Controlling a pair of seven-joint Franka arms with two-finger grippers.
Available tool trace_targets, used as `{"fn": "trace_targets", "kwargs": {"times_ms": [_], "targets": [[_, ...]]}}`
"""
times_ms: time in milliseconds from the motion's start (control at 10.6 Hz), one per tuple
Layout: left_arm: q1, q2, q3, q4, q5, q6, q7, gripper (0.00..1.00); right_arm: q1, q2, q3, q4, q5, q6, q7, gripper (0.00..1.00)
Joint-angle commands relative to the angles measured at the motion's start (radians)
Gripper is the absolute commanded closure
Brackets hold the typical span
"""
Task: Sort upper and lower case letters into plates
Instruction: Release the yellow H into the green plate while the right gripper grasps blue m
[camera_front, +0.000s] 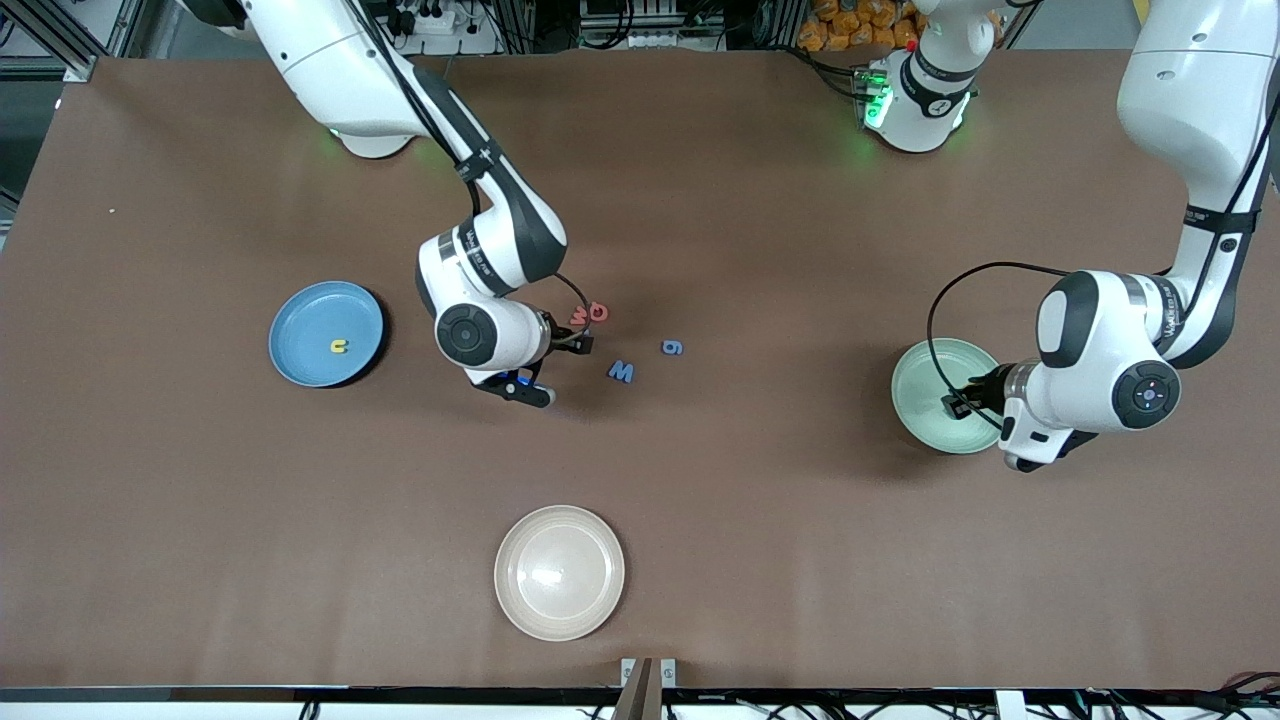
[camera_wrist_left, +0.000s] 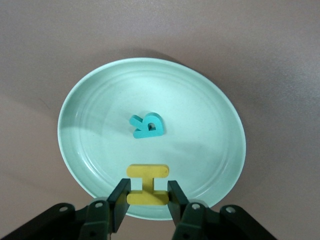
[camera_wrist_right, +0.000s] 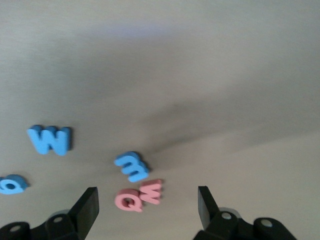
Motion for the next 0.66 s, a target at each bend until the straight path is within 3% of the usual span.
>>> {"fn": "trace_targets", "kwargs": {"times_ms": [0,564], "targets": [[0.001,-0.004,-0.005,-0.006,0.022,0.012,0.016,0.0,0.063,0.008,-0.012,-0.013,-0.069,0.066,0.025,0.12],[-0.009,-0.032,-0.028,0.012,0.022,-0.005,0.013,0.0,0.098,0.041,-0.012,-0.02,-0.21,0.137,0.009,0.13]]}}
